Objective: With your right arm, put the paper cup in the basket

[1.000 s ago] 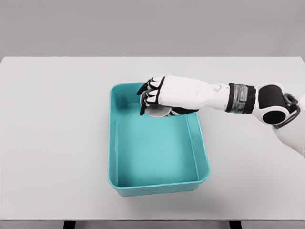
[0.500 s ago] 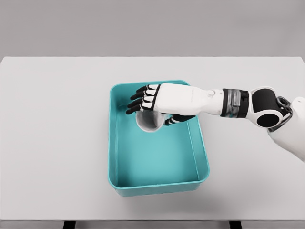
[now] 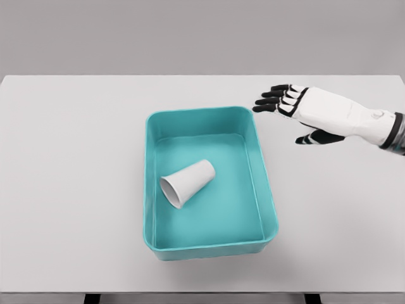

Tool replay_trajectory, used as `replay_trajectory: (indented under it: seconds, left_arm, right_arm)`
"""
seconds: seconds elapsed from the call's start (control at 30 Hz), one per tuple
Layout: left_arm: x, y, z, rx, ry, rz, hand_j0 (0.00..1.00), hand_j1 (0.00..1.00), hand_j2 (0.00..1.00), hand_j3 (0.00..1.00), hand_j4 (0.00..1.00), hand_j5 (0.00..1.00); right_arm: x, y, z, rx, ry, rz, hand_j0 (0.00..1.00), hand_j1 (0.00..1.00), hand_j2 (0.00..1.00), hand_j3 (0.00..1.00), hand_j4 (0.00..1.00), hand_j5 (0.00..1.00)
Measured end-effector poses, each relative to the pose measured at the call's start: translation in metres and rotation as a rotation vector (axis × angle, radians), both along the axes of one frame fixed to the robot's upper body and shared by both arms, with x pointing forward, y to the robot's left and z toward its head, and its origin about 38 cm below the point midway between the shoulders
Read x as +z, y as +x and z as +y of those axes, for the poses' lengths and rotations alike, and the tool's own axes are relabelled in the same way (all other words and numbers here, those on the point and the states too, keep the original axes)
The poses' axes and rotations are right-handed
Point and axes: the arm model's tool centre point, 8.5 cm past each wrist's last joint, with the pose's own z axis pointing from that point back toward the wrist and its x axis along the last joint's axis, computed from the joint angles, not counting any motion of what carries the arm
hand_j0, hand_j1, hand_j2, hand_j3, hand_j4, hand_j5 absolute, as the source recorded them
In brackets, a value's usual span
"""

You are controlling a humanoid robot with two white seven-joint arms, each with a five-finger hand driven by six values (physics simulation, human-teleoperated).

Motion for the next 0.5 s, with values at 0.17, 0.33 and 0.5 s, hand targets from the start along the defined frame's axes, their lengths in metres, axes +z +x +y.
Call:
replay_trajectory:
  seconds: [0.17, 0.33, 0.5]
  left_arm:
    - [0.0, 0.0, 0.0, 0.0, 0.0, 0.0, 1.0, 1.0, 1.0, 1.0, 1.0, 1.0]
    - [0.0, 0.0, 0.0, 0.0, 0.0, 0.0, 1.0, 1.0, 1.0, 1.0, 1.0, 1.0]
    - [0.0, -0.002, 0.0, 0.001, 0.0, 0.005, 1.0, 1.0, 1.0, 1.0, 1.0, 1.0]
  right_arm:
    - [0.015, -0.006, -0.033, -0.066, -0.028, -0.049, 1.0, 1.0, 1.0, 1.0, 1.0, 1.0]
    - [0.012, -0.008, -0.039, -0.074, -0.056, -0.056, 1.0, 1.0, 1.0, 1.0, 1.0, 1.0]
    - [0.005, -0.011, -0.04, -0.075, -0.063, -0.042, 1.0, 1.0, 1.0, 1.0, 1.0, 1.0]
